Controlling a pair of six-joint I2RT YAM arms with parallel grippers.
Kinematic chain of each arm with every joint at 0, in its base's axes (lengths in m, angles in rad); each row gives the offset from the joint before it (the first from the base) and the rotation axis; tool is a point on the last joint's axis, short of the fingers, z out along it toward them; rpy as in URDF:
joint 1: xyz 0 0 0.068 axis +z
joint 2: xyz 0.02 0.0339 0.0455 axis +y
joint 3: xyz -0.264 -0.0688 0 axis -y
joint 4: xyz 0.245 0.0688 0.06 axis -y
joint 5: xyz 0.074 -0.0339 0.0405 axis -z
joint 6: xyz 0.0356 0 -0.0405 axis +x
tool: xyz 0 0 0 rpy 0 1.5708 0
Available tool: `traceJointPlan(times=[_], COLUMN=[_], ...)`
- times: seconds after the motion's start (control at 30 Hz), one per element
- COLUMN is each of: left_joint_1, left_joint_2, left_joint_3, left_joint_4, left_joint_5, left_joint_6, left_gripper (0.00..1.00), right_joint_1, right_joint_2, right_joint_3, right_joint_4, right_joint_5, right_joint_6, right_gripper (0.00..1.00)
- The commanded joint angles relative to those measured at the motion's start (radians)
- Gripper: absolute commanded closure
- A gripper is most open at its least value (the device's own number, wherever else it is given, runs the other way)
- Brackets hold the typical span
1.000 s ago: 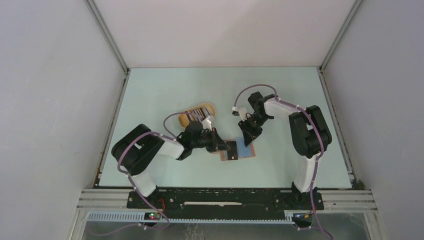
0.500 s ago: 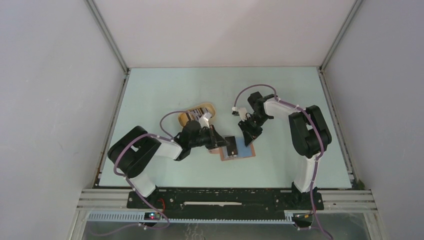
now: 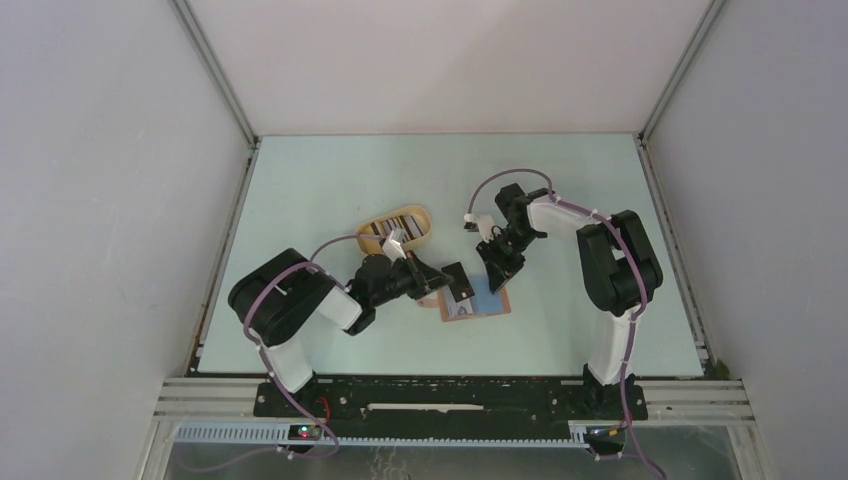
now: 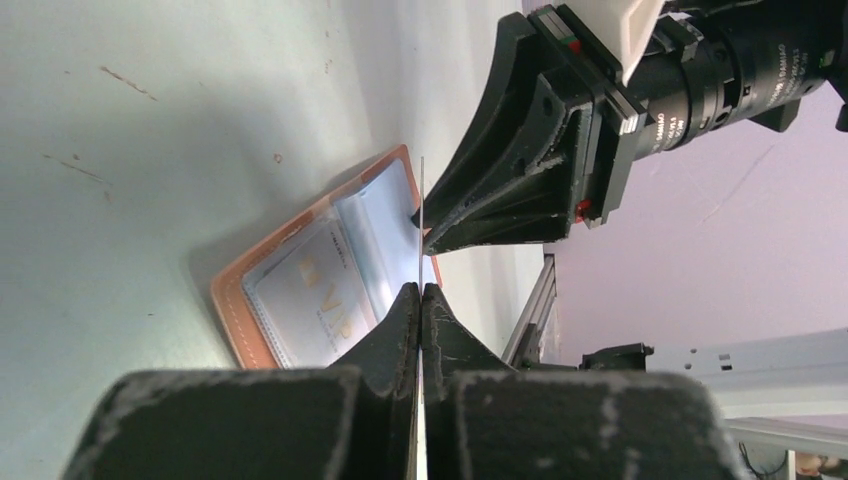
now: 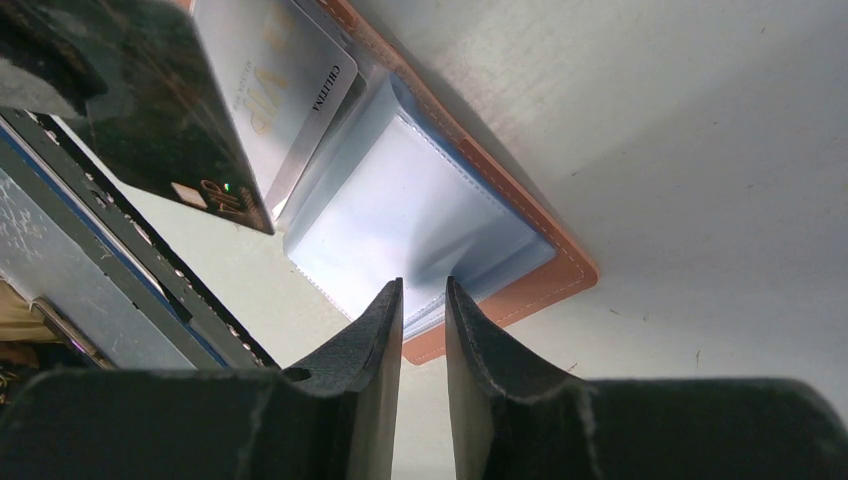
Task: Put the credit cards into the card holder
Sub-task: Insert the credit card into the card holder.
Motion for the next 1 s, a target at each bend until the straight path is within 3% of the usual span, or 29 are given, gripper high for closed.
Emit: traceJointPlan(times=[0.0, 0.43, 0.97], left_joint_1=[0.003, -0.014, -0.026], left_joint_2=[0.022, 0.026, 0.070], left_joint_3=[-0.014, 0.017, 0.020], left_joint_4=[0.067, -0.038, 0.016], left_joint_5=[-0.055, -0.075, -0.063], left_joint_6=[-0.019, 0.016, -0.009], left_gripper=[1.00, 1.00, 1.00], right_joint_1=[0.005, 0.006, 0.007], right_joint_2=[0.016, 0.019, 0.027], right_joint_3=[0.031, 0.031, 0.034], right_joint_4=[-0.004, -0.004, -0.010], right_joint_5=[0.012, 0.013, 0.015], right_joint_6=[0.003, 0.003, 0.003], right_gripper=[0.70, 0.70, 0.70])
